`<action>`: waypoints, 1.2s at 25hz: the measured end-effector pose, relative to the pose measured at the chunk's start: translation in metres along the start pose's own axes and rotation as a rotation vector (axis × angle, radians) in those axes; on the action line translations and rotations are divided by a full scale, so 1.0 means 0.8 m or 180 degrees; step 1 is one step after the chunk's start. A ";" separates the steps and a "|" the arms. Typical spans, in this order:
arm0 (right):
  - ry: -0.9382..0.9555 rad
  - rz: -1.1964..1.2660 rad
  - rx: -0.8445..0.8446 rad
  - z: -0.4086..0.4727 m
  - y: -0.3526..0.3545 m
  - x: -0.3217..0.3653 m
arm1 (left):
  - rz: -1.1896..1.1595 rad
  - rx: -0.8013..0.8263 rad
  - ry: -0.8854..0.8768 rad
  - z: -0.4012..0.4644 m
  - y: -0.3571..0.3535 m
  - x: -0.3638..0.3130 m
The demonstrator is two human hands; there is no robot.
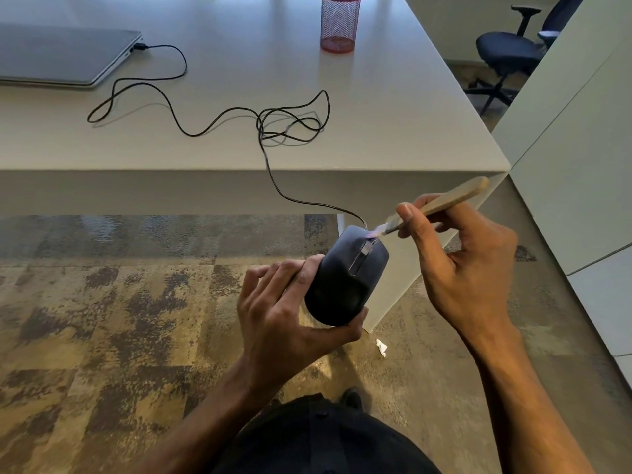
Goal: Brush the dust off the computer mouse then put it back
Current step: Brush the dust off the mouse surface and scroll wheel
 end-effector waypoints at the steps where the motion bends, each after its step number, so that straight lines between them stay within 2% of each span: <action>1: 0.0045 0.0130 -0.0021 0.000 0.001 0.005 | 0.0013 0.0001 0.0010 0.000 0.000 0.000; 4: 0.0153 0.0420 0.0091 -0.004 0.000 0.018 | 0.0000 -0.0013 -0.0006 0.001 -0.001 0.000; 9: 0.0003 0.0116 0.0080 0.000 -0.002 0.011 | -0.0023 -0.0063 -0.0053 0.000 -0.001 -0.001; 14: 0.0135 0.0260 0.0148 -0.002 -0.001 0.021 | 0.0014 -0.0062 -0.0072 0.000 -0.002 -0.001; 18: 0.0295 0.0022 0.0168 -0.002 0.001 0.024 | 0.0003 -0.0053 -0.0071 0.000 -0.001 -0.002; 24: 0.0215 -0.0426 0.0162 0.006 0.003 0.014 | -0.0008 -0.0086 -0.0097 0.002 0.001 -0.005; 30: 0.0330 0.0189 0.0407 0.000 0.001 0.035 | -0.0002 -0.0104 -0.0085 0.001 0.003 -0.006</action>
Point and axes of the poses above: each hand's wrist, its own z-axis towards the middle knuckle, its own y-axis out of the back of the hand, x = y × z, the point moved 7 cm from there along z, towards the middle knuckle, and after that the axes turned 1 degree about y, right-handed, at the moved point
